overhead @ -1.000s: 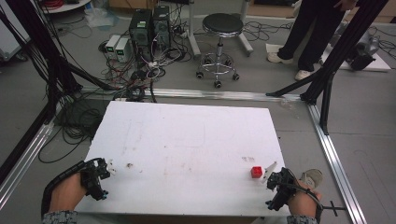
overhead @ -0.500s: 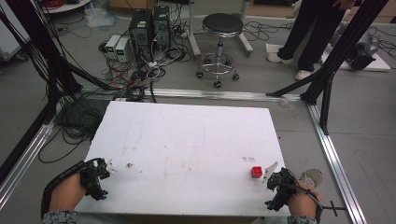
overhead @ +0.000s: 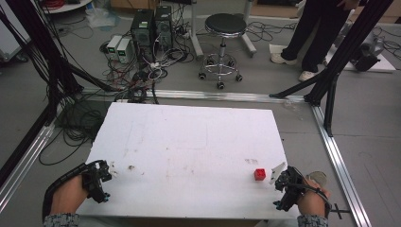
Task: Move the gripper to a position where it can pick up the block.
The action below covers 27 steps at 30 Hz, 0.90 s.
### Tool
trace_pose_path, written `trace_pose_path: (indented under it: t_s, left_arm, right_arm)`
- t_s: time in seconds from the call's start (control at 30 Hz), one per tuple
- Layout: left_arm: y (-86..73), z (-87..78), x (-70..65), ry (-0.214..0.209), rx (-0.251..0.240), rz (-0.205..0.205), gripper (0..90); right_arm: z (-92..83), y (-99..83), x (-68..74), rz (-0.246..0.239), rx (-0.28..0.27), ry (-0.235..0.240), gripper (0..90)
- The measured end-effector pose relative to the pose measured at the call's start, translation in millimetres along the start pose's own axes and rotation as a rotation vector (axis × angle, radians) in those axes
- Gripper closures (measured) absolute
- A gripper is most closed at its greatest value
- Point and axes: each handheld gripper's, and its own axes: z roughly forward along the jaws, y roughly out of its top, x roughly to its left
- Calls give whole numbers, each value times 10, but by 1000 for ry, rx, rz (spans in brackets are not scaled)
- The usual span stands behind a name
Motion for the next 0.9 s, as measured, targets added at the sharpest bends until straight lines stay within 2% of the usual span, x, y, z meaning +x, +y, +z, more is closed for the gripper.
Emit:
trace_pose_path:
  t_s: [0.2, 0.53, 0.67, 0.87, 0.9]
  left_arm:
    - [-1, 0, 2, -1, -2, 0, 218]
    - [0, 2, 4, -5, -1, -1, 218]
    - [7, 14, 4, -7, -1, 2, 218]
    - [11, 28, 1, -8, 3, 2, 218]
    - [11, 28, 1, -7, 3, 2, 218]
  right_arm:
    - [-19, 1, -71, -32, 1, 7, 26]
    - [-91, 48, -255, -113, 4, 6, 26]
    - [-114, 89, -315, -151, 29, 9, 26]
    - [-170, 161, -404, -181, 32, 8, 26]
    - [-187, 203, -436, -205, 28, 9, 26]
